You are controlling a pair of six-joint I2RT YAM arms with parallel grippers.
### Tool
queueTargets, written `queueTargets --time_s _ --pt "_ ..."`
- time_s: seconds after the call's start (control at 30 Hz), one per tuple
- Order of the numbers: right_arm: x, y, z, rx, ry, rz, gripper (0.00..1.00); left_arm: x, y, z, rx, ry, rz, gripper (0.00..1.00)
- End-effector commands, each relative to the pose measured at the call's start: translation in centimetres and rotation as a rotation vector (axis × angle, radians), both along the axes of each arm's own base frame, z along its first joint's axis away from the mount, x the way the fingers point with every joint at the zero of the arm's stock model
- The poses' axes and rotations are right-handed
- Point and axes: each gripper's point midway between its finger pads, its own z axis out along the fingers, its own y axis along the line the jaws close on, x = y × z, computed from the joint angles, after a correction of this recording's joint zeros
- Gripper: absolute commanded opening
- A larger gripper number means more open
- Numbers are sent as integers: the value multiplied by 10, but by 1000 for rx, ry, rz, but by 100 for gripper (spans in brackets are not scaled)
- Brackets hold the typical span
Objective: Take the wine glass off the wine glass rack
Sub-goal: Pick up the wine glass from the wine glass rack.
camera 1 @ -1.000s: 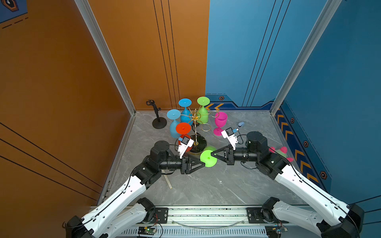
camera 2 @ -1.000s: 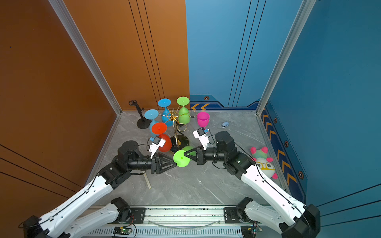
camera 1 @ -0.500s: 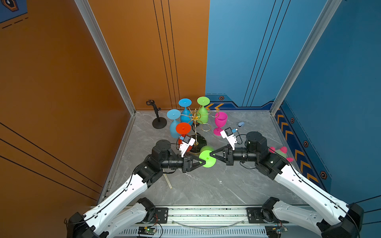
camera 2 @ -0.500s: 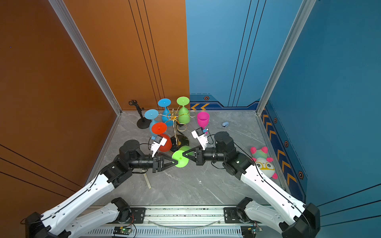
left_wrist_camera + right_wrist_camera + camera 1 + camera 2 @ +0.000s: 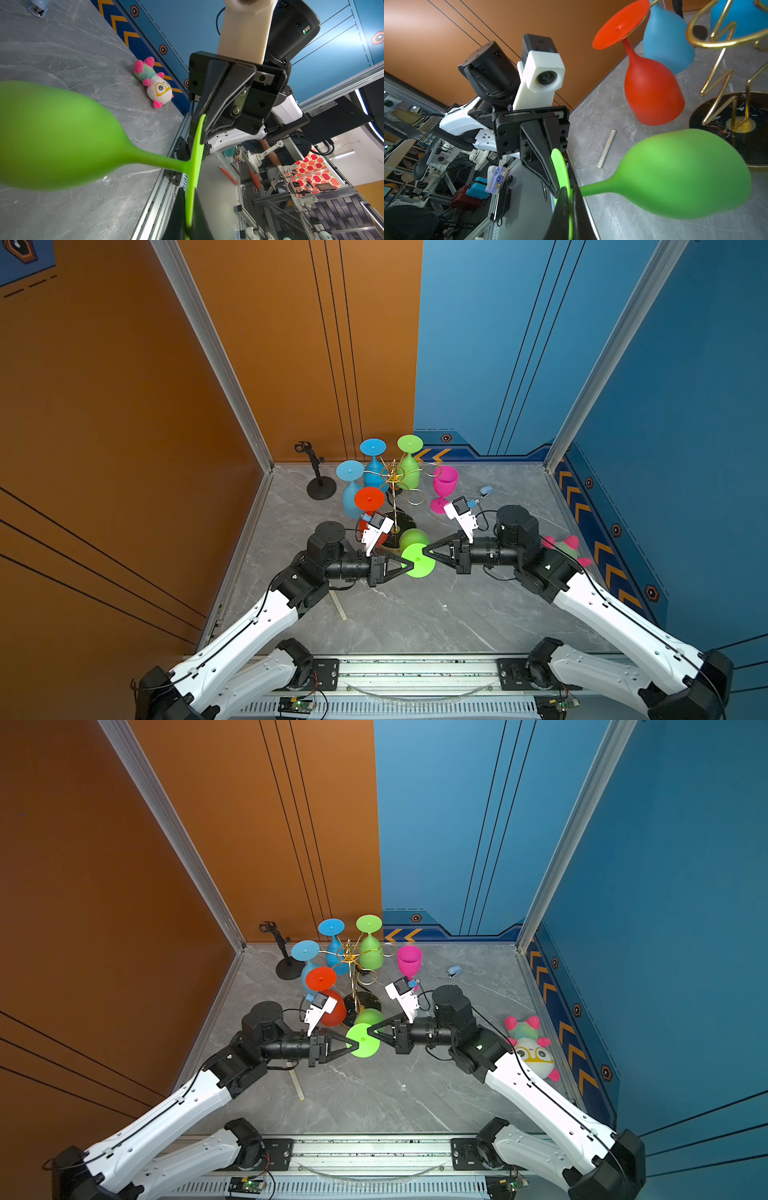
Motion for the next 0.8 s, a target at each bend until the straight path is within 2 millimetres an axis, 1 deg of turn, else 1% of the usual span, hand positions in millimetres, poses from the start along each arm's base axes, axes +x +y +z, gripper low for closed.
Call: queueTargets --time_s 0.0,0.03,0.17,0.23,0.27,0.4,0.43,0.57,0.73,0.77 --pt "3 -3 -2 -20 -4 -31 9 -10 -4 20 -52 -78 -60 0" --pt "3 -5 -2 -24 -3 -34 11 -10 -4 20 -51 -80 -61 0" --pt "0 -13 0 -40 -17 -55 24 -10 -6 19 -49 -72 -74 0" --pt "0 -20 1 -50 -25 -78 39 -11 -7 19 -49 -75 -81 0" --pt "1 -24 2 -54 -29 -91 44 -12 -8 19 -49 -78 -86 0" --pt "5 -43 4 -66 -30 -153 62 -15 -8 14 -44 -88 -97 0" --pt "8 -48 4 -69 -25 -174 64 -14 -8 13 -41 -89 -97 0" --pt "25 -70 0 -87 22 -269 69 -11 -8 -1 10 -105 -82 0" --pt "53 -99 -16 -95 128 -409 70 -12 -10 -23 146 -172 -80 0" --pt "58 -104 -21 -98 154 -436 71 -15 -8 -33 197 -173 -86 0"
